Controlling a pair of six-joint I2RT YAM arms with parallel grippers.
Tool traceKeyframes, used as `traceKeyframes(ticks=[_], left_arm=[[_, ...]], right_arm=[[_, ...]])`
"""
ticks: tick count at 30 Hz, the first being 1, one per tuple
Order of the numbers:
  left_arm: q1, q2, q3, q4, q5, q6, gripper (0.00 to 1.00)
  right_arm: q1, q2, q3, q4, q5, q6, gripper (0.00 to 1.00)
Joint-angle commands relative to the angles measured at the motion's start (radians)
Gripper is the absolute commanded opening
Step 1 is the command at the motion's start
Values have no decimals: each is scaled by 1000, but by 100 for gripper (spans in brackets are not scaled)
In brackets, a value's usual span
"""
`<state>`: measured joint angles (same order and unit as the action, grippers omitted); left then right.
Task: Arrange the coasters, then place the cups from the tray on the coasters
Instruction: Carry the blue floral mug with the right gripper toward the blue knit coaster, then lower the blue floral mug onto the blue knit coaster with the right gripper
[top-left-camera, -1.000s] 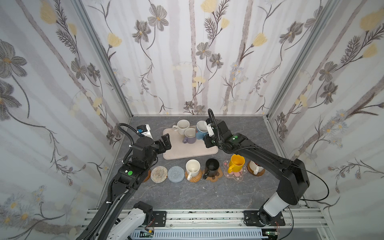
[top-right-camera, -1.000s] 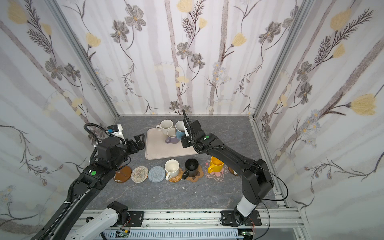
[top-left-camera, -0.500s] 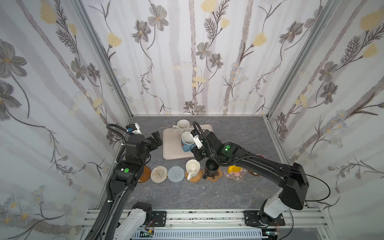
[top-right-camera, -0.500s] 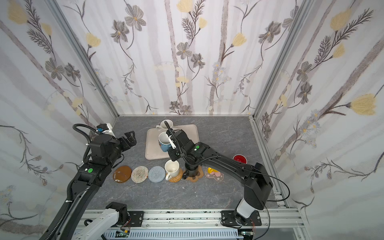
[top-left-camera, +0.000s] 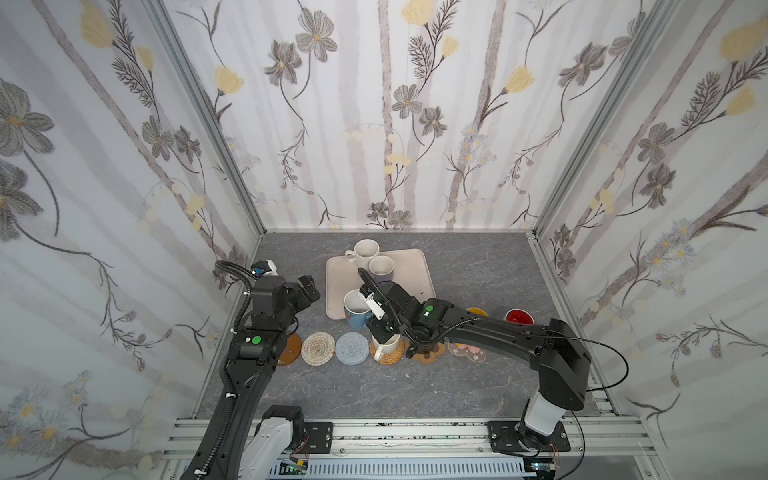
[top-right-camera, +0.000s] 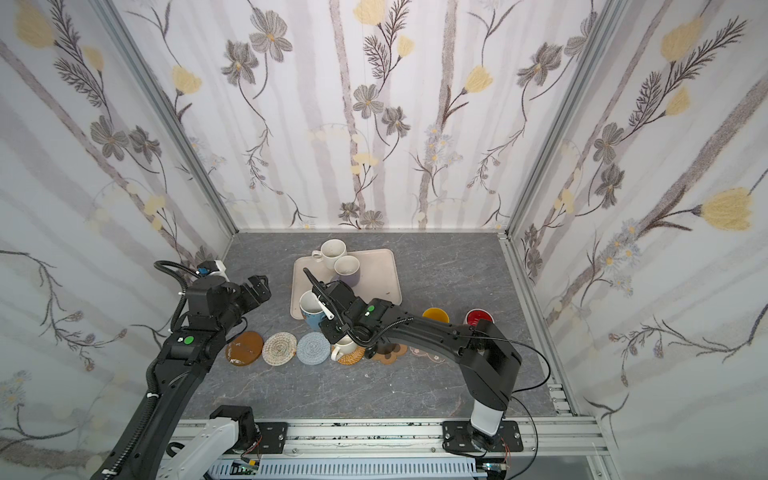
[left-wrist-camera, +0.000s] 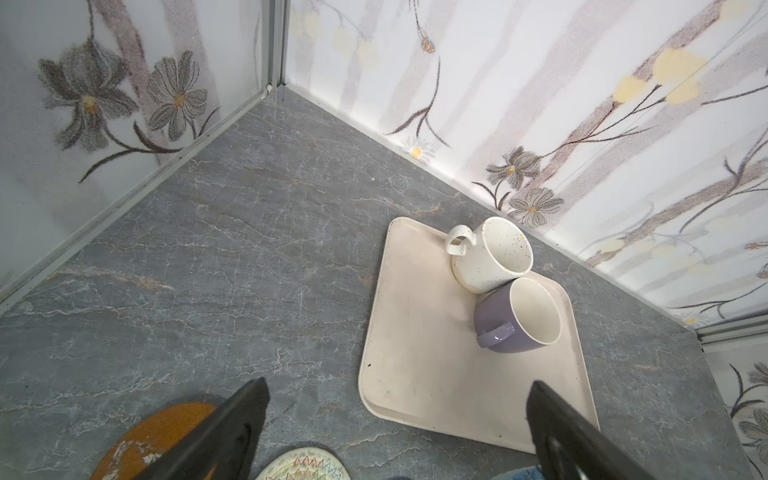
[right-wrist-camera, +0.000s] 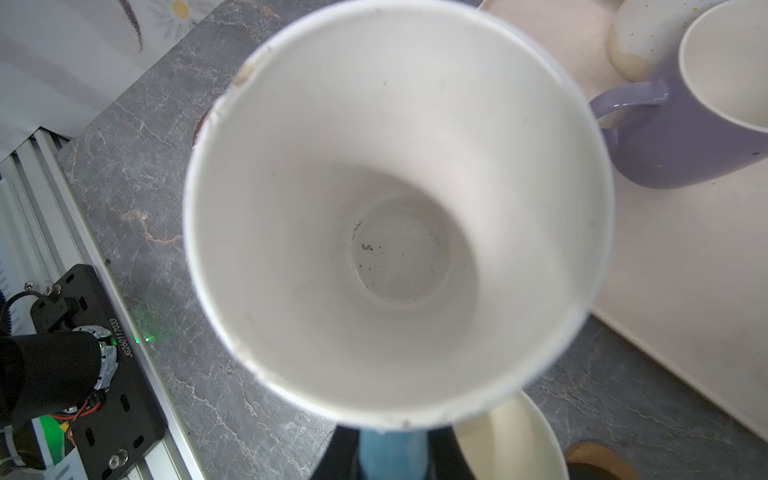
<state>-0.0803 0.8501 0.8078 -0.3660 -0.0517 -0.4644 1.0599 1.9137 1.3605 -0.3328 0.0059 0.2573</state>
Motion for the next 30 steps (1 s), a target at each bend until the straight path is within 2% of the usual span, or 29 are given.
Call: traceKeyframes(ticks=[1,22,30], left_arm=[[4,2,-14,48,21,-10,100],[17,-3,-51,72,36,-7,100],[17,-10,-61,75,42,-9,100]], right_arm=[[11,20,-8,106,-14,11,0],[85,80,-38,165,5,84,0],[110,104,-21,146,54,106,0]])
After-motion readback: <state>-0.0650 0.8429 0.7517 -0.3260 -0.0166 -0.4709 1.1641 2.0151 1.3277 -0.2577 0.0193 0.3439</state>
